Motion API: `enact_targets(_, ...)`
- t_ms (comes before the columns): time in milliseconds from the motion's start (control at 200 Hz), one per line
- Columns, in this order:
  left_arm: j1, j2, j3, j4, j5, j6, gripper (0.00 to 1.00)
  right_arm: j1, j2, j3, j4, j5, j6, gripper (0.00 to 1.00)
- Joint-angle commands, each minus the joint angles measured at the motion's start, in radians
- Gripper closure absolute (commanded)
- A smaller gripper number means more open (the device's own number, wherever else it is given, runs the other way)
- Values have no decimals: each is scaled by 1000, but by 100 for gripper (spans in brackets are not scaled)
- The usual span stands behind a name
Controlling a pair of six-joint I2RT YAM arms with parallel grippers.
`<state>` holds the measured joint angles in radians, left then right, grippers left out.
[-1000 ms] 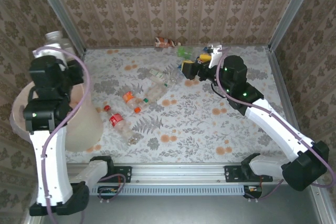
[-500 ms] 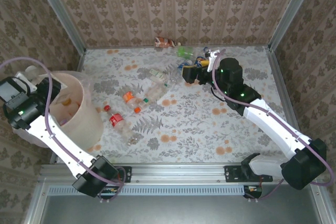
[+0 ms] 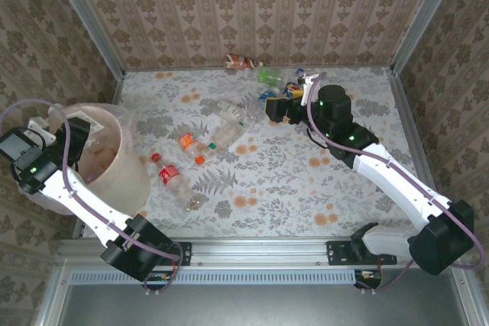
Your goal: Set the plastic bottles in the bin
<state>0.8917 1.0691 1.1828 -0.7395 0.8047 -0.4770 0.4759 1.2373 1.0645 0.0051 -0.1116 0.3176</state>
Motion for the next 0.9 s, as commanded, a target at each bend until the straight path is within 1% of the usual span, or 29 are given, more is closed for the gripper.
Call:
enact_targets(0, 1, -5, -4, 66, 61, -26, 35, -3, 13, -3, -26, 8, 11, 0)
enact_targets(75, -5, -11, 9, 44, 25, -10, 24, -3, 11, -7, -26, 12, 11, 0)
enact_targets(185, -17, -35, 27, 10, -48, 6, 13, -3, 8, -17, -23, 16, 12, 0)
enact_targets(390, -68, -89, 60, -50, -154, 21, 7, -6, 32, -22, -20, 36, 28, 0)
enact_targets(405, -74, -95, 66, -55, -185, 23, 6, -6, 36, -21, -21, 39, 29, 0)
enact_targets(455, -103, -115, 91, -81, -224, 30, 4, -15, 58, -19, -25, 38, 40, 0)
enact_targets(505, -153, -138, 129, -118, -297, 35, 1, -27, 87, -11, -36, 43, 56, 0)
enact_targets(535, -198, -158, 150, -134, -348, 37, 0, -33, 109, -3, -48, 50, 69, 0)
enact_targets(590, -304, -197, 173, -136, -454, 35, 0, -47, 146, 19, -79, 73, 104, 0)
enact_targets(640, -415, -231, 186, -136, -556, 28, 0, -59, 210, 42, -109, 92, 140, 0)
enact_targets(690, -497, -255, 190, -130, -634, 12, 0, -70, 257, 71, -142, 110, 173, 0)
enact_targets(730, -551, -266, 187, -116, -654, 0, 0, -78, 302, 101, -174, 134, 196, 0)
enact_targets(765, -591, -270, 180, -94, -652, -9, 0, -86, 345, 132, -207, 162, 219, 0)
enact_targets(895, -748, -241, 135, 24, -553, -28, 0, -127, 506, 247, -298, 216, 318, 0)
